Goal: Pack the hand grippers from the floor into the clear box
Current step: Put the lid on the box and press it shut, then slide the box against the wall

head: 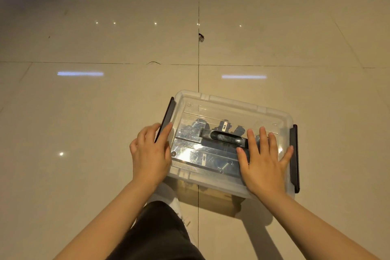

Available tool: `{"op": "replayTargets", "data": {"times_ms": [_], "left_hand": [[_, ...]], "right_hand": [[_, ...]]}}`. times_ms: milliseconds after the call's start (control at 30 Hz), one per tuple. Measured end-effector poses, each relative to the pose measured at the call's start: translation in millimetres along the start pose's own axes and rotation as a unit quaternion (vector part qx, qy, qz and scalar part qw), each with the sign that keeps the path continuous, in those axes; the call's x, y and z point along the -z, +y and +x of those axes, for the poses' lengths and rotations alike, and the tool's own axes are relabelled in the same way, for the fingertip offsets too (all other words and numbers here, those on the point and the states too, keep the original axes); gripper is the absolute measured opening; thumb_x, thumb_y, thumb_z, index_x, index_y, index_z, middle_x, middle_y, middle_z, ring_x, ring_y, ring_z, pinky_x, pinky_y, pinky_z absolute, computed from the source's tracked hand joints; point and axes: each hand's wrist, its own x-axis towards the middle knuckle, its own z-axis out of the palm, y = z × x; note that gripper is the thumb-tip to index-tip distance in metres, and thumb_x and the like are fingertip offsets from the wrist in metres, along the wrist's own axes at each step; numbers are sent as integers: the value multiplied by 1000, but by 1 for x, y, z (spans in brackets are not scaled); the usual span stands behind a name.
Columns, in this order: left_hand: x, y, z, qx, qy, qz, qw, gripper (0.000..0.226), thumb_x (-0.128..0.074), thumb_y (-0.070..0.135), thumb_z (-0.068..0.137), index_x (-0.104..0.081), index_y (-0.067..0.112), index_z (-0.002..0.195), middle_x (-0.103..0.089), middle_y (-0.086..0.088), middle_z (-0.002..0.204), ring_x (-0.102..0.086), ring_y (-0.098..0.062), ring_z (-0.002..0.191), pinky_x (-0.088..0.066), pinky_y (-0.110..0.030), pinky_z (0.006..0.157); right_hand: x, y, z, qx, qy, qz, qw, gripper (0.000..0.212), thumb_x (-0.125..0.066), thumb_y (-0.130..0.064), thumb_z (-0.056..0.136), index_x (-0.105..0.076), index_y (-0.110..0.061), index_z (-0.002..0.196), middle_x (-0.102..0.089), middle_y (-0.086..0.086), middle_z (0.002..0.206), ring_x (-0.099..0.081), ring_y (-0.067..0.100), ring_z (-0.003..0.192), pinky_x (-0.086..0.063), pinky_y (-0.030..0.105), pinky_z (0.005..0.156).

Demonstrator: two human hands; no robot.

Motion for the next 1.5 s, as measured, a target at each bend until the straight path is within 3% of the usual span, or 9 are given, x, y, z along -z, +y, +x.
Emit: {"op": "replayTargets", "data": {"times_ms": [133, 267, 500, 767, 933, 1100, 1233, 1400, 1500], "left_hand": [[-6, 4, 21, -109, -86, 40, 989, 57, -27, 54, 94, -19, 34, 147, -16, -5, 156, -12, -25, 143, -14, -55, 111], [-21, 3, 24, -227, -128, 67, 963, 68, -19, 71, 89, -18, 35, 147, -19, -3, 155, -17, -22, 143, -12, -58, 110], [-17, 3, 24, -288, -170, 70, 940, 76, -23, 78, 83, -25, 36, 146, -19, -2, 155, -15, -26, 143, -12, -70, 104], [-15, 2, 30, -294, -192, 67, 934, 76, -26, 79, 82, -29, 36, 144, -25, -2, 153, -23, -29, 141, -12, -71, 104], [-17, 0, 35, -308, -198, 67, 928, 73, -22, 77, 83, -32, 36, 143, -26, -2, 153, -24, -29, 140, -10, -71, 103], [-18, -2, 45, -347, -187, 63, 917, 71, -22, 76, 84, -31, 36, 143, -29, -1, 151, -27, -30, 139, -9, -71, 104], [-21, -7, 63, -444, -192, 79, 871, 71, -22, 78, 84, -26, 41, 144, -28, 3, 151, -27, -26, 139, -11, -69, 105], [-18, -5, 68, -592, -209, 89, 774, 71, -18, 79, 84, -18, 44, 145, -21, 5, 153, -21, -26, 141, -7, -64, 106], [-13, 12, 45, -643, -239, 81, 723, 77, 2, 85, 76, 3, 49, 144, 6, 8, 155, 2, -26, 144, 7, -60, 109]], "right_hand": [[-1, 1, 0, 6, -3, -7, 1000, 65, 4, -63, 85, -3, -43, 147, -1, 1, 159, 2, 24, 146, 13, 60, 108], [-4, 1, 2, 2, 1, -13, 1000, 62, -3, -65, 88, -10, -44, 145, -7, 3, 159, -3, 25, 146, 12, 59, 109], [-2, 1, 2, 4, 5, 6, 1000, 57, -18, -63, 90, -39, -39, 137, -24, 5, 155, -17, 28, 143, -1, 64, 110], [2, -2, 5, -7, 27, 19, 999, 48, -29, -61, 89, -46, -38, 128, -34, 5, 150, -27, 27, 140, -4, 63, 110], [14, -7, 17, -39, 45, 93, 994, 48, -41, -66, 74, -57, -38, 109, -35, -2, 141, -25, 20, 136, 5, 57, 113], [38, -15, 16, -9, -16, 8, 1000, 44, -55, -52, 86, -56, -24, 121, -41, -6, 134, -29, 14, 133, -8, 50, 113], [49, -24, -11, -45, -44, -22, 998, 47, -55, -51, 87, -54, -19, 122, -45, -1, 128, -35, 19, 125, -26, 38, 102], [41, -40, -92, -131, -66, 11, 989, 47, -53, -54, 86, -54, -19, 118, -41, 1, 120, -35, 22, 115, -29, 37, 97], [34, -47, -151, -183, -55, 31, 981, 47, -51, -55, 87, -53, -20, 119, -42, 0, 118, -35, 21, 113, -29, 36, 95]]}}
